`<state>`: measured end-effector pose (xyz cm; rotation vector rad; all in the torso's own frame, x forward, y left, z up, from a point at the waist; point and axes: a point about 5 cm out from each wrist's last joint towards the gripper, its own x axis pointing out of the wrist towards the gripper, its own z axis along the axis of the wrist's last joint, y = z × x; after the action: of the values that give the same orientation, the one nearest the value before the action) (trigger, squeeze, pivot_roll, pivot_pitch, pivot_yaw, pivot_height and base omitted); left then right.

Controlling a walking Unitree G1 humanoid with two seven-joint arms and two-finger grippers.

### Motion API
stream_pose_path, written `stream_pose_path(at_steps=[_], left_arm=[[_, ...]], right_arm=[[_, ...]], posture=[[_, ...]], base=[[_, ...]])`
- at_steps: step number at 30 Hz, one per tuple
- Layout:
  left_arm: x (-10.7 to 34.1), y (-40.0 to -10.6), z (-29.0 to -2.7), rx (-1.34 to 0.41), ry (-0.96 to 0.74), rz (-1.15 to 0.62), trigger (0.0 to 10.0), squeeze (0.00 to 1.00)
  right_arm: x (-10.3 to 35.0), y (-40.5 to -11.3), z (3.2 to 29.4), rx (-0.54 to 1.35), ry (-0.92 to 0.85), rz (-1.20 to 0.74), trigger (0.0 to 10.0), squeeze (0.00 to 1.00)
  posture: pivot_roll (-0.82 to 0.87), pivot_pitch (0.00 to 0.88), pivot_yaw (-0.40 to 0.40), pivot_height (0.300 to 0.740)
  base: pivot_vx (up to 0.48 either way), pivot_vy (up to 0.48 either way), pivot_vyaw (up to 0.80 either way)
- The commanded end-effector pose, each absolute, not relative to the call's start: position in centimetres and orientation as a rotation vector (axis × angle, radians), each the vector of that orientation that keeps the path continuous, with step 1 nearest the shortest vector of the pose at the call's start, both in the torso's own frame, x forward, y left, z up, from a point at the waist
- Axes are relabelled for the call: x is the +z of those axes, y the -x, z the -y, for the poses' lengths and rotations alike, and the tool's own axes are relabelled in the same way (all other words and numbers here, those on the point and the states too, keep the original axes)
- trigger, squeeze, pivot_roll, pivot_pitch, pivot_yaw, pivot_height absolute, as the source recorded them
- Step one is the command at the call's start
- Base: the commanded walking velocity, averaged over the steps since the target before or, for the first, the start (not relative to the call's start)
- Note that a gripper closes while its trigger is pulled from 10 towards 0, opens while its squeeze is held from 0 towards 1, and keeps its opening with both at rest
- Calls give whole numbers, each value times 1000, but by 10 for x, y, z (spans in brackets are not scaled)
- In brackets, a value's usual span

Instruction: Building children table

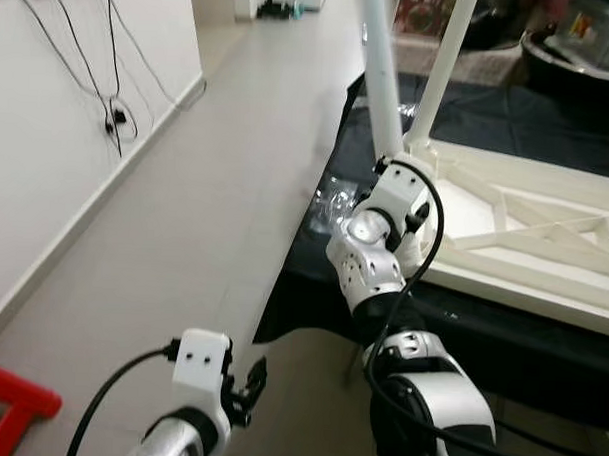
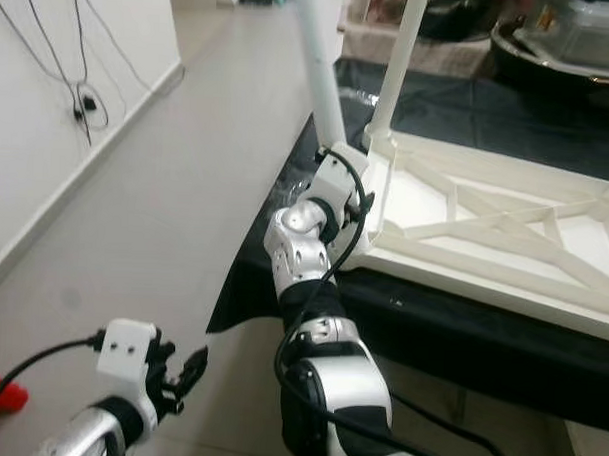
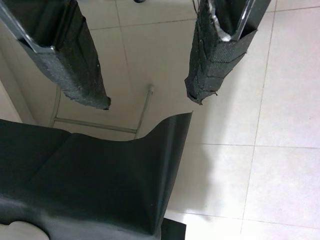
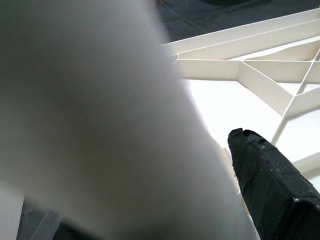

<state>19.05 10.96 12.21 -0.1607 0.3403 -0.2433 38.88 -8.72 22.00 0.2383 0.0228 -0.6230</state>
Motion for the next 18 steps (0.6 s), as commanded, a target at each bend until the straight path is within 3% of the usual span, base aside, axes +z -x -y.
stream_pose_path(at_steps=[1,3,4,7,8,18], left_arm=[[119,-189,-111,-229,157,-354,10000,0],[119,-189,-111,-229,157,-353,10000,0],[119,-189,-111,-229,157,-353,10000,0],[119,-189,-112,-228,156,-353,10000,0],[119,-189,-112,-228,156,-353,10000,0],[120,-190,-112,-230,152,-349,10000,0]], right_arm=[[213,-387,85,-625,-248,-52,10000,0],[213,-386,85,-631,-259,-53,10000,0],[213,-386,87,-642,-264,-48,1216,0],[214,-386,88,-650,-267,-43,1216,0],[214,-386,89,-656,-276,-44,0,0],[223,-389,89,-611,-321,4,0,0]], posture=[[150,133,-53,740],[150,134,-52,740],[150,134,-52,740],[151,134,-51,740],[151,134,-51,740],[153,131,-51,740]], base=[[0,0,0],[0,0,0],[0,0,0],[0,0,0],[0,0,0],[0,0,0]])
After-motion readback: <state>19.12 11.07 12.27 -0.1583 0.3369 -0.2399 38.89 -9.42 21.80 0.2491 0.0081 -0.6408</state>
